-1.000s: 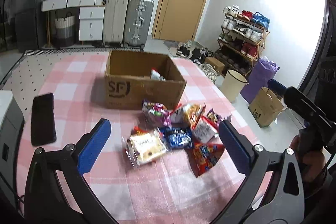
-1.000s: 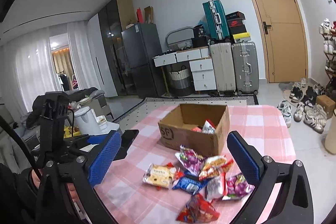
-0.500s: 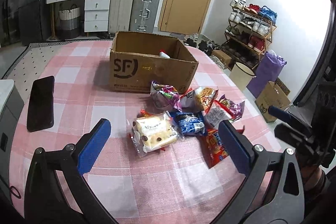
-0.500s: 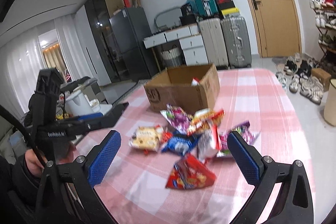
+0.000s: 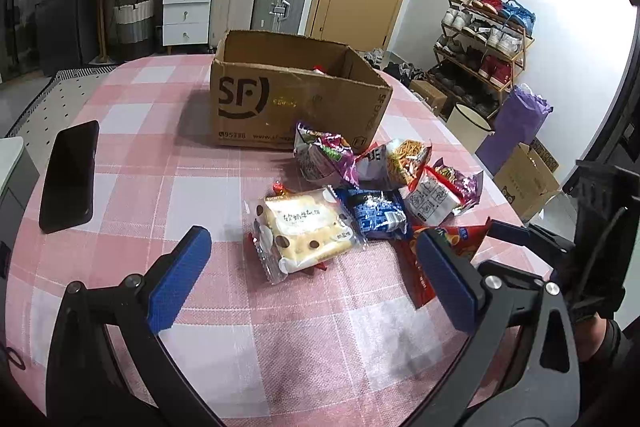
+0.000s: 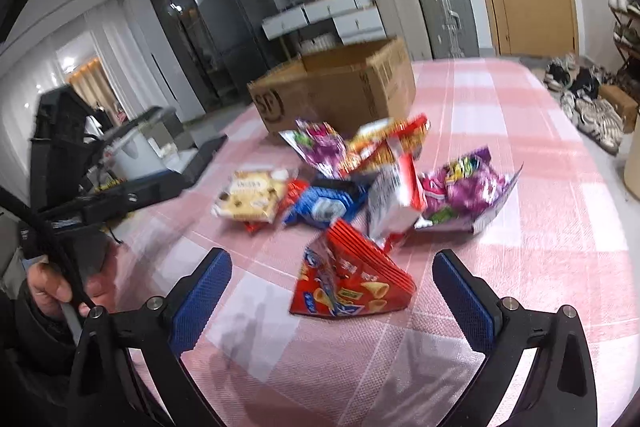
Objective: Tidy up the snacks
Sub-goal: 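Lower the right gripper onto the red chip bag and close it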
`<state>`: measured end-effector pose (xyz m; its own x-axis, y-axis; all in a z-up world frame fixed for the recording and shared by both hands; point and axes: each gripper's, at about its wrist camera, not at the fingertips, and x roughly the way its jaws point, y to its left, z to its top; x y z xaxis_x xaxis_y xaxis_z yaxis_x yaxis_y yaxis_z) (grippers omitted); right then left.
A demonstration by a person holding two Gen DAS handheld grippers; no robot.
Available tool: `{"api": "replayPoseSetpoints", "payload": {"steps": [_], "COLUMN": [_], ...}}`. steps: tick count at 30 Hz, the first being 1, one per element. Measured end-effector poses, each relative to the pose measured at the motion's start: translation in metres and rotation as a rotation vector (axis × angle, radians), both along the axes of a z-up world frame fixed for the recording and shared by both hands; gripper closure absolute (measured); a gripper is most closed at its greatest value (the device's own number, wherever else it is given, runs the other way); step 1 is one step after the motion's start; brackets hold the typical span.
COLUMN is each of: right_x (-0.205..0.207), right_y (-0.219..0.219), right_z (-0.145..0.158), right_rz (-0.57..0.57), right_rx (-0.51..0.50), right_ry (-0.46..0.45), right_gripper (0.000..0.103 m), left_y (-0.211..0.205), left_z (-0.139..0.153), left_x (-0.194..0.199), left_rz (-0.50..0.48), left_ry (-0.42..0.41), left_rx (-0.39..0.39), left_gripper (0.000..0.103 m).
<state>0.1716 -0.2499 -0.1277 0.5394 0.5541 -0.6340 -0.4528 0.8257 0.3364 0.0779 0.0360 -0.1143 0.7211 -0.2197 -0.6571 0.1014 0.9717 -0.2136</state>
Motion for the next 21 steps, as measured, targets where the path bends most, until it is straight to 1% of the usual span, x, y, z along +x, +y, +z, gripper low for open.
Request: {"api": "replayPoseSetpoints", "payload": {"steps": [2,6,8,12,14,18,20,21], "right_x": [0.008,0.018,0.023,0.029,0.030,0.031,0.031,0.031], "right_y": [0.002,0.007,0.010,0.015,0.018,0.020,0.022,0.023], "right_z": [-0.006,-0.015,-0.020,-0.031,-0.035,-0.038,-0.040,-0.040], "right_rz": [-0.007,-0.010,0.000,0.016,0.016,0.001,0.010,0.020], "right_rx": [-0.008,-0.019,-0.019,-0.024,-0.027,-0.031,-0.025,-0.023], "right_ry": [0.030,0.058,0.077,0.118,0.131,0.144,0.146,0.145], "right_gripper": [0.000,0.002,0.015,0.019,0.027,0.041,0.052,0.054], "left_y": [-0.001,-0.001,0.000,0.004,0.006,0.010,0.012,0.012], "left_z": [-0.001,-0.002,-0.002,-0.004,-0.006,-0.011,-0.013,-0.014], "left_x": [0.000,0.000,0.000,0.003,0.004,0.008,0.009,0.010], "left_rz": [-0.004,-0.002,0.000,0.003,0.006,0.013,0.016,0.016], "left_ry": [-0.003,-0.003,0.000,0.007,0.008,0.019,0.024,0.026], "left_rx": [0.000,-0.001,-0.002,-0.003,-0.002,-0.005,-0.006,-0.007], "left_gripper": [0.001,0.001,0.001,0.001,0.001,0.001,0.001,0.001]}}
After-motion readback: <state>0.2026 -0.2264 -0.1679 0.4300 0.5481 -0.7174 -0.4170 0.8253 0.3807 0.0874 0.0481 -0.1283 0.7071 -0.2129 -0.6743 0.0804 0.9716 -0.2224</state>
